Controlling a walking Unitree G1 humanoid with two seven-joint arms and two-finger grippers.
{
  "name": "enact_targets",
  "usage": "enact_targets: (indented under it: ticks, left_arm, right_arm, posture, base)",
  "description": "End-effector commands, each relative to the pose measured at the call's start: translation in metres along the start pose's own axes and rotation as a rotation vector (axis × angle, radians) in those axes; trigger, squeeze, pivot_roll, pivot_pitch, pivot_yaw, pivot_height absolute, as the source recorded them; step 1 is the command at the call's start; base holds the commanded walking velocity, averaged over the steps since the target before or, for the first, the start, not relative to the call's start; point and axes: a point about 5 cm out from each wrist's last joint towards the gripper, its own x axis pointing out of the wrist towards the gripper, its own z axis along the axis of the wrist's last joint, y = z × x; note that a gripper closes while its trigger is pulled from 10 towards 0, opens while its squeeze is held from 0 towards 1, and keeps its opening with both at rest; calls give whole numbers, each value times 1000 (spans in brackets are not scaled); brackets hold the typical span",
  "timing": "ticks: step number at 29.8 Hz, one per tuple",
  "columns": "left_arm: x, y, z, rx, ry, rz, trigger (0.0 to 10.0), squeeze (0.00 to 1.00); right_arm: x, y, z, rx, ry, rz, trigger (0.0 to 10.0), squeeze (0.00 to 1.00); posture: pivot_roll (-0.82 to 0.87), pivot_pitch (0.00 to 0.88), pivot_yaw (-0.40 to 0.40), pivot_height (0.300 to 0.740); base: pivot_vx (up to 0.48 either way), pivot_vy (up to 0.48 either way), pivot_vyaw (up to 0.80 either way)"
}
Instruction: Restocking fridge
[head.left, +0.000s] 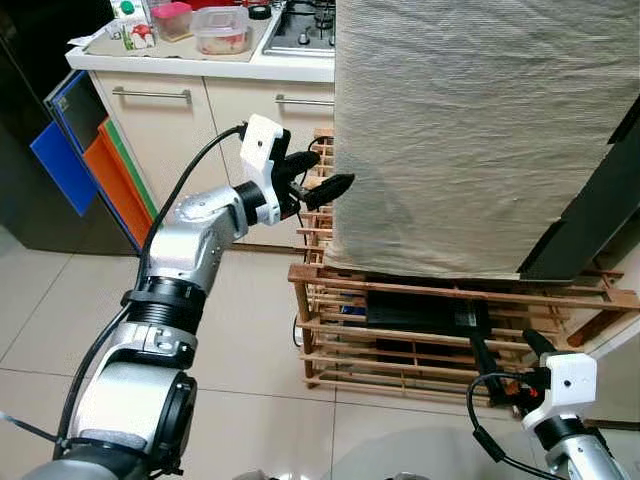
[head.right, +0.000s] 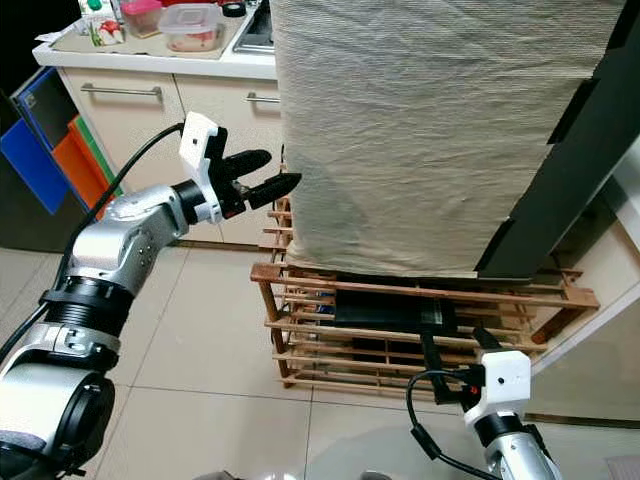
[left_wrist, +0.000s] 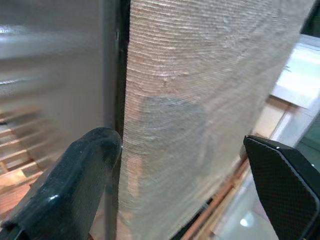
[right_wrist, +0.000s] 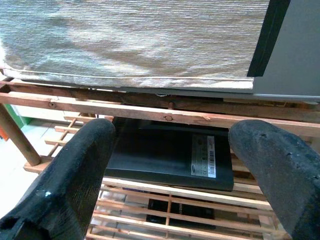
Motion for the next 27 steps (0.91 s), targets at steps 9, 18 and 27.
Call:
enact_targets:
  ticks: [9,18,27]
  left_arm:
    - [6,13,15,101,28,4,10000,0]
    - [20,9,14,92,20,-34,10000,0]
    - [32,3,9,47,5,-73,10000,0]
  right_arm:
    - [2,-1,2,-8,0,18,10000,0]
    - [1,-1,3,-7,-3,17,10000,0]
    - [0,0,4,-8,-5,14,10000,0]
  posture:
    - [-129,28,32,740]
    - [-138,35,38,740]
    - [-150,41,45,740]
  base:
    - [0,0,0]
    - [0,0,0]
    - [0,0,0]
